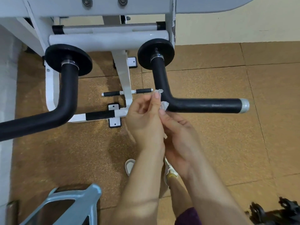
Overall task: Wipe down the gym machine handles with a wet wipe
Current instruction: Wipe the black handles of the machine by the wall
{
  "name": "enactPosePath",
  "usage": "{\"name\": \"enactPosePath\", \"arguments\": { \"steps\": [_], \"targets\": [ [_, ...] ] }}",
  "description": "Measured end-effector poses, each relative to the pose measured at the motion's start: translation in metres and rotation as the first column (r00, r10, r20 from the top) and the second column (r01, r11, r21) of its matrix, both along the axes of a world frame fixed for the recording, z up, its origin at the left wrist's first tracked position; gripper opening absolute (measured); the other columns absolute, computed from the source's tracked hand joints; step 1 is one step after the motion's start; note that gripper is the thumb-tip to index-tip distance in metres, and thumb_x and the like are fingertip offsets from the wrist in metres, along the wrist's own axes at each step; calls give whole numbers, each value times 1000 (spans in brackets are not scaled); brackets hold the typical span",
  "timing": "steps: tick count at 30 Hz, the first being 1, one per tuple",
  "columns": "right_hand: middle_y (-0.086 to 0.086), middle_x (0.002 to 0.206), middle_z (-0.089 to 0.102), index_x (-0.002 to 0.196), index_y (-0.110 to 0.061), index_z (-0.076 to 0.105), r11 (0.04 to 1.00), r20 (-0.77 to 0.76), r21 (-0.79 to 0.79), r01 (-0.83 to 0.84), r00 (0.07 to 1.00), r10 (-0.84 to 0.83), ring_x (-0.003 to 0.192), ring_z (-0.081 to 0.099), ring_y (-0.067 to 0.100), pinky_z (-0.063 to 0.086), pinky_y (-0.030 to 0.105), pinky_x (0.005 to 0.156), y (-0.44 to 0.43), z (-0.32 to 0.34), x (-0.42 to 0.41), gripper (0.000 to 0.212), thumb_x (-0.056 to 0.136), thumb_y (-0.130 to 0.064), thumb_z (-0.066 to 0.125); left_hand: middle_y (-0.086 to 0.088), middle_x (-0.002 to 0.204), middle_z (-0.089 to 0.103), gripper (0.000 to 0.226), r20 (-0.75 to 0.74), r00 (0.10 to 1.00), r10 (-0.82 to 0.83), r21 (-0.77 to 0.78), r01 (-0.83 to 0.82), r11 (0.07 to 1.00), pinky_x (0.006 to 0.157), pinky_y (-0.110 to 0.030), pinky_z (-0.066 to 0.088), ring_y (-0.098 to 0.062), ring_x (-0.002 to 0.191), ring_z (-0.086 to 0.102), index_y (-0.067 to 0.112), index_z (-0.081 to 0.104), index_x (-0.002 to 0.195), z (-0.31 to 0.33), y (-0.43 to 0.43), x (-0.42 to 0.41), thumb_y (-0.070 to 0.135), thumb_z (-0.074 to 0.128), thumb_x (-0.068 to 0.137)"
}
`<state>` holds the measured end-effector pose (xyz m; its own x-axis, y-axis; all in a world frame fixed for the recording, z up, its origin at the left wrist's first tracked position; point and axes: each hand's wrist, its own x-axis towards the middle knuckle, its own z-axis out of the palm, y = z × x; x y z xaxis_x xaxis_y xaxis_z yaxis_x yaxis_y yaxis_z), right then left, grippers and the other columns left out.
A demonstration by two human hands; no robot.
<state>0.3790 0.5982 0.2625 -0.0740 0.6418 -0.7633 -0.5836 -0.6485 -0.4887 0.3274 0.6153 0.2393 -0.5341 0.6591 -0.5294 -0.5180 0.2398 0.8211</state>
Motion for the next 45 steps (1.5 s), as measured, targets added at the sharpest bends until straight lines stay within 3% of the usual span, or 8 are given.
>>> {"name": "enactPosePath", "arguments": {
  "steps": [5, 10, 16, 23, 33, 36, 41, 45],
  "targets": [
    [22, 114, 68, 112, -1, 68, 977, -118, -122, 175, 975, -189, 107, 65, 34, 46, 46, 101, -2, -8, -23, 26, 88, -3, 61, -5, 75, 73, 17, -122, 982, -146, -55, 140, 989, 74, -33, 57, -17, 74, 69, 10, 76, 83, 6, -3, -12, 23, 67, 88],
    [21, 89, 69, 99, 6, 67, 925, -192, -177, 336, 910, -367, 68, 66, 22, 56, 28, 71, 5, 0, -30, 19, 89, 7, 51, -5, 74, 71, 11, -37, 948, -316, -20, 315, 949, 79, -34, 57, -19, 78, 68, 10, 73, 79, 12, 2, -30, 0, 69, 82],
    [21, 97, 70, 116, 12, 58, 846, -230, -208, 491, 816, -531, 81, 70, 22, 58, 29, 79, -1, -4, -18, 27, 92, 10, 48, 2, 69, 70, 19, -92, 932, -351, -56, 348, 936, 64, -20, 53, -8, 67, 65, 10, 70, 78, 13, -6, -27, -9, 67, 80],
    [20, 101, 64, 93, 6, 63, 856, -272, -154, 494, 811, -518, 95, 65, 22, 50, 30, 96, 5, -2, -25, 13, 88, 9, 52, -9, 88, 72, 12, -199, 886, -419, -49, 418, 907, 71, -21, 53, -15, 83, 68, 7, 71, 88, 11, -8, -33, -3, 68, 81],
    [7, 77, 63, 87, -1, 62, 738, -265, -274, 617, 689, -675, 71, 60, 10, 54, 14, 62, 0, 3, -4, 15, 90, 8, 51, 1, 84, 68, 22, -404, 751, -522, -58, 549, 834, 73, -20, 50, -8, 80, 64, 18, 68, 101, 19, -13, -35, 7, 71, 82],
    [14, 85, 66, 99, 1, 61, 777, -367, -268, 570, 685, -629, 80, 66, 18, 57, 26, 80, -3, 3, -13, 16, 93, 5, 47, -8, 96, 67, 22, -456, 725, -516, -42, 561, 826, 71, -14, 49, -7, 84, 64, 18, 70, 106, 24, -7, -34, 9, 68, 86],
    [10, 89, 68, 104, -3, 59, 721, -217, -223, 656, 688, -692, 92, 69, 18, 51, 35, 96, 5, 10, 13, 18, 95, 4, 45, -1, 106, 56, 22, -637, 552, -538, -108, 628, 771, 81, -18, 51, -6, 94, 62, 27, 71, 107, 23, -4, -28, 20, 70, 86],
    [17, 113, 68, 116, 0, 61, 840, -265, -151, 520, 798, -542, 105, 66, 23, 53, 33, 94, -3, 7, 3, 29, 98, 3, 38, 3, 102, 54, 21, -815, 334, -474, -175, 637, 751, 88, -22, 45, -7, 98, 53, 27, 72, 106, 19, -5, -26, 20, 69, 86]
  ]
}}
